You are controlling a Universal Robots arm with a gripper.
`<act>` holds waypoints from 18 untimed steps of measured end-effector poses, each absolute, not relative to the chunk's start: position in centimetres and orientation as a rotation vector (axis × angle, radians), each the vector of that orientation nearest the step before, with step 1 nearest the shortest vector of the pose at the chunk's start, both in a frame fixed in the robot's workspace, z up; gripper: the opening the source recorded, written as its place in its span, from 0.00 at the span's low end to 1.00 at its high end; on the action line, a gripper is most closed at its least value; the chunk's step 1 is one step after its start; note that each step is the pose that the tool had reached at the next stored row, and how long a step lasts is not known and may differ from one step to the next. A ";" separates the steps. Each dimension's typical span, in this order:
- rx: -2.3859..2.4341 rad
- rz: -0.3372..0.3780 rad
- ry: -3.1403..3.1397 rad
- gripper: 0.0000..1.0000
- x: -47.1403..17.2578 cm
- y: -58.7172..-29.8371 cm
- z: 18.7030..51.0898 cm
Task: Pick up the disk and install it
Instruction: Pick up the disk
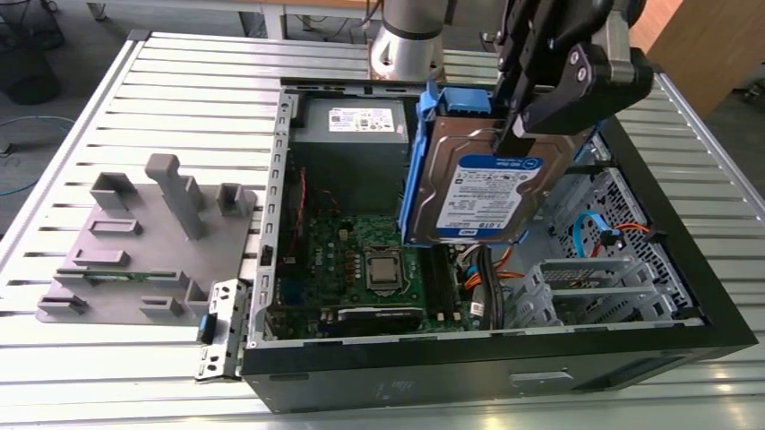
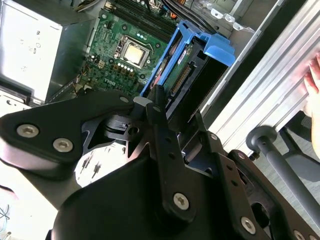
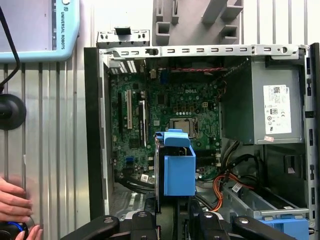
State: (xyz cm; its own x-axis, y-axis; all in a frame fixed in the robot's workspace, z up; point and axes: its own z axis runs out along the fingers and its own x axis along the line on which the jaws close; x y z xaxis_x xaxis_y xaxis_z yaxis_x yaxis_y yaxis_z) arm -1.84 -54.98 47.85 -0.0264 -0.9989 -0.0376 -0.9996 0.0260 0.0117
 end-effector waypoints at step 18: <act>-2.179 0.054 2.237 0.35 0.8 -55.4 47.6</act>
